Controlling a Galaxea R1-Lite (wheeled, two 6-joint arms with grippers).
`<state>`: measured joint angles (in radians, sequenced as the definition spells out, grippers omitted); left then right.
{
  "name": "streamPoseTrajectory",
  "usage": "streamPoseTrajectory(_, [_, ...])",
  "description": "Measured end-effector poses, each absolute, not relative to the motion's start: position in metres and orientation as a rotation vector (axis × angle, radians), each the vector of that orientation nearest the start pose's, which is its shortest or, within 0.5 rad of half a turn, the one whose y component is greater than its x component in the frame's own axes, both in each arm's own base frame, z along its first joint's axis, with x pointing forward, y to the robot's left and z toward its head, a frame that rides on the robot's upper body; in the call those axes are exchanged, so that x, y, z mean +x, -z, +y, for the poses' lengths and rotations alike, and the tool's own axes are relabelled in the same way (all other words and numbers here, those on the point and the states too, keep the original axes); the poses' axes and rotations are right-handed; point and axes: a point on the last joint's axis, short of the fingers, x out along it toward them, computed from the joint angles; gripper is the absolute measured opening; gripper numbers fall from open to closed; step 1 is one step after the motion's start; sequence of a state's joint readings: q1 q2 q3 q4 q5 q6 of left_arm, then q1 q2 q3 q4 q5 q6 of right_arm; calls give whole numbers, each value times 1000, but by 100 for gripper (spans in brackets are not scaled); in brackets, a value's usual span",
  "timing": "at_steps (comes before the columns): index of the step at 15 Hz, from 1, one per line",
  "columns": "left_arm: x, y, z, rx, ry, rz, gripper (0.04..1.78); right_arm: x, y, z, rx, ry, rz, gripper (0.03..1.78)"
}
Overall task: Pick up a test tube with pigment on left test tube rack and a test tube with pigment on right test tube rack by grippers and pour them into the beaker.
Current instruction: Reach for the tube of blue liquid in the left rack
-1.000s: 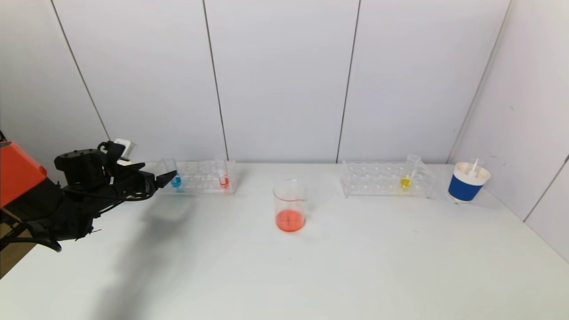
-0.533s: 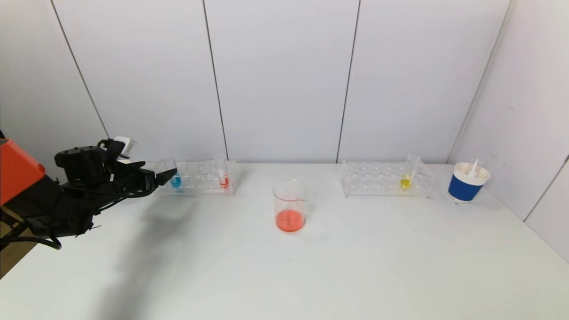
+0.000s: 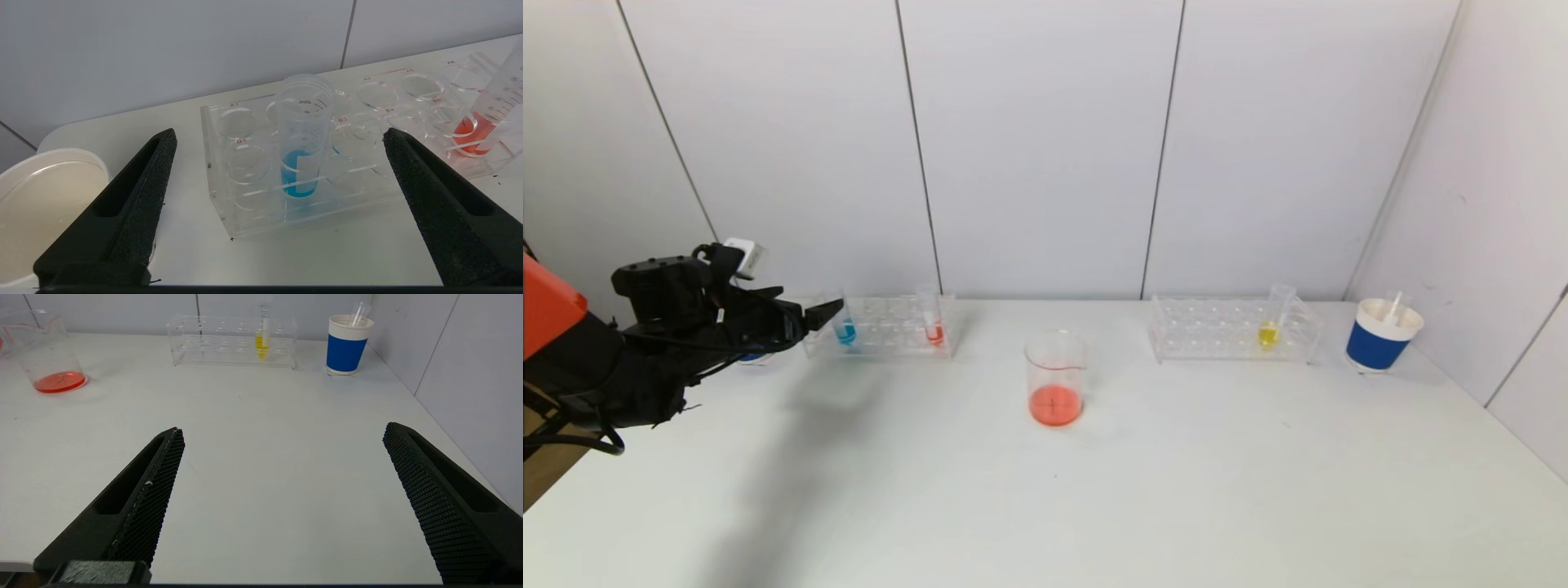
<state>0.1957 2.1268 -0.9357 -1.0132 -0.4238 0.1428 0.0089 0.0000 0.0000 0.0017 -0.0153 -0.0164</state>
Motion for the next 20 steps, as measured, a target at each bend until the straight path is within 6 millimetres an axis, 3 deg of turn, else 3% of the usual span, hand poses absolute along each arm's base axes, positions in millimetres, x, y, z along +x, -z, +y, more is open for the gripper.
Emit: streamPoseTrajectory(20, [353, -154, 77, 71, 174, 113, 176, -23, -75, -1, -16, 6, 2, 177])
